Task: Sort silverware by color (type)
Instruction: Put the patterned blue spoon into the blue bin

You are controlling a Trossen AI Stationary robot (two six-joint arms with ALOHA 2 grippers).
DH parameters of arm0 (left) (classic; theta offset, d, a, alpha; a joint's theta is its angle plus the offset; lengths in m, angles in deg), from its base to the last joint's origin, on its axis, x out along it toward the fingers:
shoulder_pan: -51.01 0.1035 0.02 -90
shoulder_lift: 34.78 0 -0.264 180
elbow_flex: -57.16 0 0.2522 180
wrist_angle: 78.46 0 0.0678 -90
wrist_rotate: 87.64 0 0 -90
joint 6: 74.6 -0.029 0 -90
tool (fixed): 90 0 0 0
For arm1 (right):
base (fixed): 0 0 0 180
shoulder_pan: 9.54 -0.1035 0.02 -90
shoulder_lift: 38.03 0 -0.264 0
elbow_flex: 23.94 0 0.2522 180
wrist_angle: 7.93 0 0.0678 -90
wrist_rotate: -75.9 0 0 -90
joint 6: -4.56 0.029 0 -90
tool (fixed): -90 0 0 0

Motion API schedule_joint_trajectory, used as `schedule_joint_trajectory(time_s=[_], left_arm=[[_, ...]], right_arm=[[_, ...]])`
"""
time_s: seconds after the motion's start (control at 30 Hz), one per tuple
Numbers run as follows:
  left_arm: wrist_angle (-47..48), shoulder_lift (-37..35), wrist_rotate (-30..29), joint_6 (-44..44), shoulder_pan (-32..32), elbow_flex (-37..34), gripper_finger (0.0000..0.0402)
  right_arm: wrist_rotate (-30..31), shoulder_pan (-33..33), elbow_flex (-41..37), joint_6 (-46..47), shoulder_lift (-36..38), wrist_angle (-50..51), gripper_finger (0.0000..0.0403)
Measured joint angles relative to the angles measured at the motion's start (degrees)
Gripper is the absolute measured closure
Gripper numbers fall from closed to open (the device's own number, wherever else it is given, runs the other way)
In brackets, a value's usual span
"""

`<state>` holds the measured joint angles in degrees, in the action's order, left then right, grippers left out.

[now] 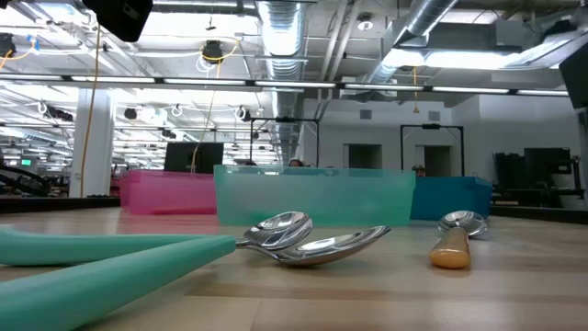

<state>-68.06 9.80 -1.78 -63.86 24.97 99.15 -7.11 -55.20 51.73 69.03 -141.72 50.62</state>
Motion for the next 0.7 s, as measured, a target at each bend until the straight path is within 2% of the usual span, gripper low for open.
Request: schedule_joint_trajectory(time_s=[0.37, 0.53, 0.7], left_arm=[[-0.1, 0.0, -1.1, 0.0, 0.0, 0.0, 0.0184], [-0.1, 0.0, -1.4, 0.0, 0.0, 0.0, 0.0184], [-0.1, 0.0, -1.7, -0.6, 0.0, 0.0, 0.0184]], right_arm=[[-5.2, 1.0, 0.0, -1.5, -2.2, -0.3, 0.022], [-6.9, 2.4, 0.0, -2.0, -2.3, 0.2, 0.0256], [-9.0, 4.3, 0.0, -2.2, -2.3, 0.9, 0.0318]])
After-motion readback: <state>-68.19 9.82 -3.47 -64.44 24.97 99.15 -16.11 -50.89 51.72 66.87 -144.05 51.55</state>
